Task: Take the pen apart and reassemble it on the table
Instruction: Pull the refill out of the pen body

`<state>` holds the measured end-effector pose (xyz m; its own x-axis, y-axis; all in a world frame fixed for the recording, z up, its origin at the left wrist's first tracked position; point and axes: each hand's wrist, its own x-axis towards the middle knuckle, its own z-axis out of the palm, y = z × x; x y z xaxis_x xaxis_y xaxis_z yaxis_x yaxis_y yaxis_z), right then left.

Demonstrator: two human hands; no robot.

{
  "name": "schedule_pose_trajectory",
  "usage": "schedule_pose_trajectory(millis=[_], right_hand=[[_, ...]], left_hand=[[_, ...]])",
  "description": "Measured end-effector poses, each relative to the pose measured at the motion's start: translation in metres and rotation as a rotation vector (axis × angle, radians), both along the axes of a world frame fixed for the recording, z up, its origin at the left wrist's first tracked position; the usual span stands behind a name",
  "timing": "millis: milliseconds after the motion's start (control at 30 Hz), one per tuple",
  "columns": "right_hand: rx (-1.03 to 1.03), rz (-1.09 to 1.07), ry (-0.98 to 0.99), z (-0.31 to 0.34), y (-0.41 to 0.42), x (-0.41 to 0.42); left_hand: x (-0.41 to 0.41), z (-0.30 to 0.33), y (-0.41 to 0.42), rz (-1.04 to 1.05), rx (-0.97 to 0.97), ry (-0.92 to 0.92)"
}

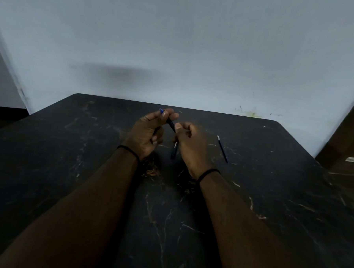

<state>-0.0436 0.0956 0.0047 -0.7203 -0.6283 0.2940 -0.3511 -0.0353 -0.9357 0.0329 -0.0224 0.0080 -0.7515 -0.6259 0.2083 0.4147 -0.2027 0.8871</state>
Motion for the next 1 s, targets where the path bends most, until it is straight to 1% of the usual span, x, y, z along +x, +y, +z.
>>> schedule_pose_trajectory(millis=[100, 167, 300, 433, 567, 800, 867, 1000], right_hand=[[0.104, -0.003, 0.052, -0.0019, -0.0025, -0.0017], [0.086, -0.011, 0.102, -0.0034, -0.0028, -0.003], [0.008, -0.041, 0.124, -0.0047, 0.0005, -0.0045], [0.045, 0.016, 0.08, 0.0001, 0.0032, 0.0009], [0.136, 0.012, 0.106, 0.0041, 0.0026, 0.0024], [0.016, 0.007, 0.033, 0.0006, 0.0047, 0.0022], [0.014, 0.03, 0.014, 0.0016, 0.005, 0.003], [0.138, -0.007, 0.012, 0.004, 0.0006, 0.0017]], left_hand=[[0.001, 0.0007, 0.001, 0.036, 0.01, -0.004], [0.0023, 0.0008, 0.0017, 0.044, 0.008, -0.001], [0.0024, 0.0024, 0.0038, 0.041, 0.003, -0.004], [0.0021, 0.0022, 0.0035, 0.045, 0.01, -0.001], [0.0026, 0.0011, 0.0021, 0.05, -0.005, -0.009], [0.0019, 0.0007, 0.0027, 0.025, -0.026, -0.02], [0.0016, 0.001, 0.0029, 0.026, -0.029, -0.021], [0.0005, -0.0003, 0.002, 0.032, -0.047, -0.053]])
